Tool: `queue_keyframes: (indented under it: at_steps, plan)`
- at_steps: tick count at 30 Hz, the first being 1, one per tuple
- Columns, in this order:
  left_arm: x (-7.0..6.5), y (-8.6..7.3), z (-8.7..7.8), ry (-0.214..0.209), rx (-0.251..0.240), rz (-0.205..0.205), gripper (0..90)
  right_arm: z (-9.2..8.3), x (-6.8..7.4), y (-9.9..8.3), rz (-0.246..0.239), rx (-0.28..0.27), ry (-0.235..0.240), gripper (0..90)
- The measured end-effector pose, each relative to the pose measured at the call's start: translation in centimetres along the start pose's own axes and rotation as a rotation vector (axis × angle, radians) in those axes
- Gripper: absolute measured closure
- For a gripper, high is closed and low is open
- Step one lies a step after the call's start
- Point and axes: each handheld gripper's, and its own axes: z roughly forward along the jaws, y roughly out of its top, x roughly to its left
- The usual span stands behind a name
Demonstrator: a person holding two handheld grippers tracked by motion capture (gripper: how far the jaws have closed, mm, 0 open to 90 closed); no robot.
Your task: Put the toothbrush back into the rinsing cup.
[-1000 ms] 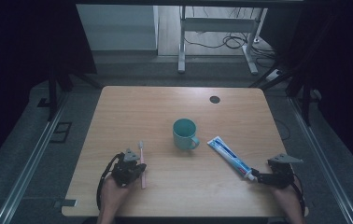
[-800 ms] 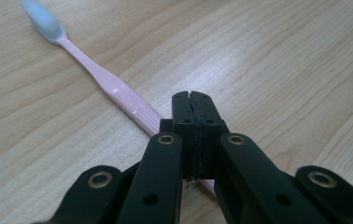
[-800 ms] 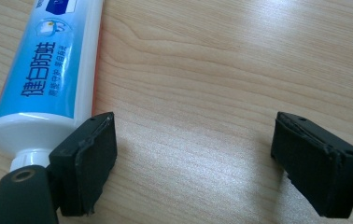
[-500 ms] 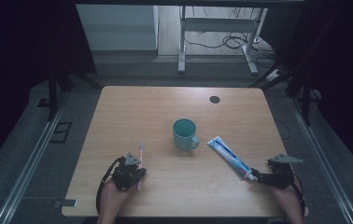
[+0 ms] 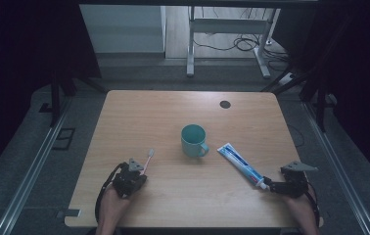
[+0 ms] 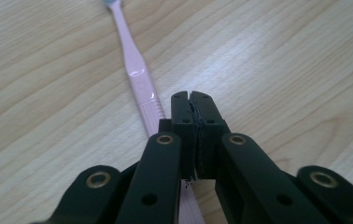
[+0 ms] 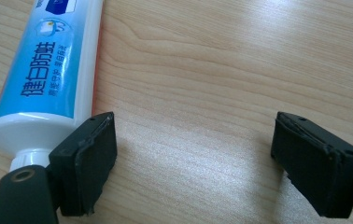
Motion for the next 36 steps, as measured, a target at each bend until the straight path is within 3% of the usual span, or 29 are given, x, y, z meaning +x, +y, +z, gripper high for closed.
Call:
queue_keyframes:
  at_steps: [6,17,27,36]
  plan:
    - [1.0,-0.2,-0.1,0.018,0.005,-0.008,88.2,0.0,0.0,0.0,0.000,-0.001,0.000,14.2]
    - [1.5,0.5,-1.0,-0.001,0.007,-0.002,85.6,0.0,0.0,0.0,-0.001,0.000,0.000,14.2]
    - [2.4,1.0,-1.1,0.002,0.094,-0.003,76.3,0.0,0.0,0.0,-0.002,0.001,0.001,14.2]
    - [3.1,2.4,-0.7,-0.001,0.206,-0.009,69.7,0.0,0.0,0.0,-0.002,0.001,0.000,14.2]
